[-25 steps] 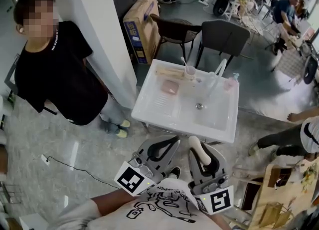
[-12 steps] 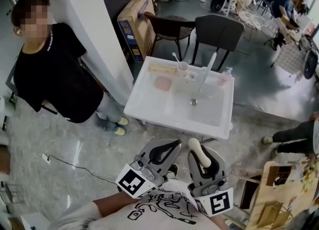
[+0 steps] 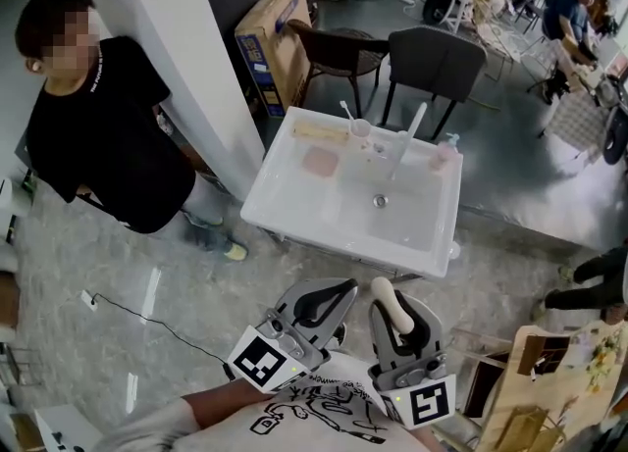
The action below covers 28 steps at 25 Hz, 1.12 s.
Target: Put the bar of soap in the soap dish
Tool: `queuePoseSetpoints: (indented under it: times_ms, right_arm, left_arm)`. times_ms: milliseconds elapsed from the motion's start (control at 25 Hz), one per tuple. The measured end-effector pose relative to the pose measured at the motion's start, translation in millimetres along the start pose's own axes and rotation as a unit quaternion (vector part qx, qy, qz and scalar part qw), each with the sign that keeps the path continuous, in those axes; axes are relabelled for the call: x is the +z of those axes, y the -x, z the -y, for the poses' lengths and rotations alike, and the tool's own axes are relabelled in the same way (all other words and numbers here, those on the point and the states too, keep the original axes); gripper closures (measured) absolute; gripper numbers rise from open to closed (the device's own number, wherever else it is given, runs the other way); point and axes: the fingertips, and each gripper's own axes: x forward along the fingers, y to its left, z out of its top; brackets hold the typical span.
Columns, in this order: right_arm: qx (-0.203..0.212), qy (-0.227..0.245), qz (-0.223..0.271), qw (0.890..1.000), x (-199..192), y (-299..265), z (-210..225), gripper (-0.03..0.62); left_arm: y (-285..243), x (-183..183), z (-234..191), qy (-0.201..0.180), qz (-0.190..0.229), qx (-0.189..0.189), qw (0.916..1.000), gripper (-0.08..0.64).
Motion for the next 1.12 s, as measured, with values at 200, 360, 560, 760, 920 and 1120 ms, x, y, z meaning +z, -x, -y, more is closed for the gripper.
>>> queuePoseSetpoints:
  times_ms: [200,360,560,760,920,1120]
  right_arm:
    - [0.01,-0.004,-0.008,1.0,-8.4,-24.5,2.9,0.477]
    - [0.007,-0.002,-0.011,1.0,-15.2,-60.8,6.5,0.477]
    - [0.007,-0.001,-0.019,1.0,-23.4,-118.9,11.8,0.477]
    - [0.006,0.005,-0.021,1.0,-26.4,-172.9,16.4,0.477]
    - [0.002,0.011,-0.023,1.0,-28.1,-213.7,18.8,0.477]
    - [-0.001,0.024,-0.023,0.999,-26.5,-260.3,16.9,0.477]
  left_arm:
    - [-2.2,0.3,-27.0,0.003,0.001,0.01,0.9999,0.557]
    - [-7.0,-0.5,-63.1,0.005,-0.002,0.016,0.9999,0.557]
    - [-19.2,9.0,-120.8,0.001,-0.006,0.014,0.9999,0.557]
    - [-29.5,19.8,-173.6,-0.003,-0.009,0.012,0.9999,0.557]
    - [-36.7,29.7,-213.0,-0.001,-0.005,0.009,0.9999,0.557]
    - [-42.7,42.4,-256.0,-0.002,-0.004,0.001,1.0,0.557]
